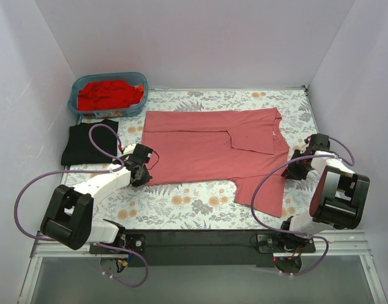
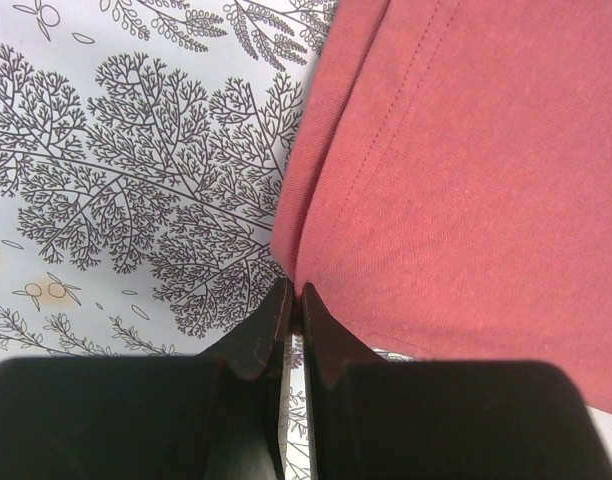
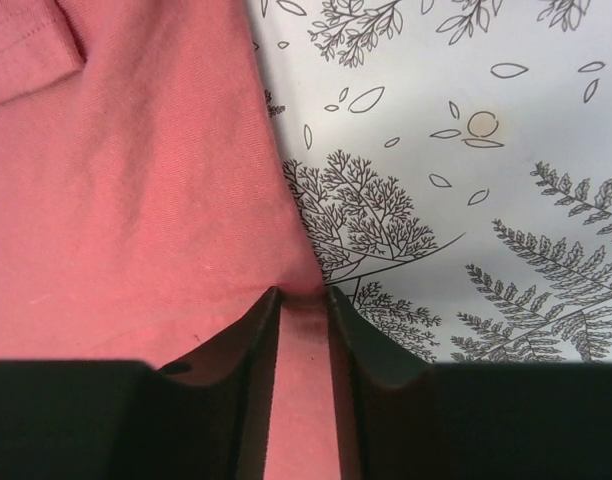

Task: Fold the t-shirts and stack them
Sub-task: Fold the tshirt

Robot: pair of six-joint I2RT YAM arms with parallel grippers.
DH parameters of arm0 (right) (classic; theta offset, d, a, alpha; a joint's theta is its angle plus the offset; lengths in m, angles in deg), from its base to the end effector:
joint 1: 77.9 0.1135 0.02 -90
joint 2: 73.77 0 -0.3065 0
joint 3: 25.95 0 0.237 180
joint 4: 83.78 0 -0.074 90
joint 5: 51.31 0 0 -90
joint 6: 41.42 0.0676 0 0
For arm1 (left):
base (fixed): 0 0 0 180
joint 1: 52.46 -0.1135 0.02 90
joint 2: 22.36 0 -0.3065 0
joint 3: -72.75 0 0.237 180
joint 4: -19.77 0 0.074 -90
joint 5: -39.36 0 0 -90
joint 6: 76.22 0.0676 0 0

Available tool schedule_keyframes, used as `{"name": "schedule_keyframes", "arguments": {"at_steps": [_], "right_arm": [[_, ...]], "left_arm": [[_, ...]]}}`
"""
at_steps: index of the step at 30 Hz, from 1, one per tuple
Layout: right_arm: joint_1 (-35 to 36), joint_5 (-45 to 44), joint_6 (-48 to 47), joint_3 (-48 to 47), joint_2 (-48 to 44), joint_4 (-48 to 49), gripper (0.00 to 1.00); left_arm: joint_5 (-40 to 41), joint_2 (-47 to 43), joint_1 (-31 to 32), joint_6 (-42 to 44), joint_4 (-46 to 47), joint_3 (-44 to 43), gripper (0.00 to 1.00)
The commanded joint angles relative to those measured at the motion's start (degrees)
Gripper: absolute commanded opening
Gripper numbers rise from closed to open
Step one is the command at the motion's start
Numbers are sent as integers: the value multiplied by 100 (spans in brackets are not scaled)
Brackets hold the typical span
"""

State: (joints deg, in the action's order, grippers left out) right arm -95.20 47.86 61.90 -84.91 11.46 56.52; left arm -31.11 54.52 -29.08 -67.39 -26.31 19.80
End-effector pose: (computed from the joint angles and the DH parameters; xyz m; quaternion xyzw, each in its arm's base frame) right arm 0.2556 -0.0683 0.1855 0.2414 0.9448 0.0709 0.2101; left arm 0.2055 -0.0642 0.1865 -0.4948 0.8355 -0.0331 0.2368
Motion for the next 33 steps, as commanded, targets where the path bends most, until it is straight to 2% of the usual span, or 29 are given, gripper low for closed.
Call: {"name": "schedule_keyframes", "arguments": {"at_steps": [1,5,6,14,18,23,33], "right_arm": [[-37,-91,21,167,55,104,30],[-28,-231,-5,219,-172,-106,13],[-28,-223,-14,219,-234,-176,2],[-45,-354,-101,175,-989,-1107,1],[-45,-354,-172,-17,-1167,-1240,1],[-45,31,-84,-728,-878,-1258,1],[-46,542,92,-2064,309,-1153,1]], "left_arm": [[148,-270,-26,48,13,58,0],[-45,-358,-35,13,-197,23,0],[-72,-393,-35,-30,-259,5,0],[-353,-1024,-35,-294,-1023,-250,0],[-520,-1237,-70,-286,-1129,-469,0],[-292,-781,-254,30,-1087,-1075,0],[-625,652,-887,338,-488,-1989,0]]}}
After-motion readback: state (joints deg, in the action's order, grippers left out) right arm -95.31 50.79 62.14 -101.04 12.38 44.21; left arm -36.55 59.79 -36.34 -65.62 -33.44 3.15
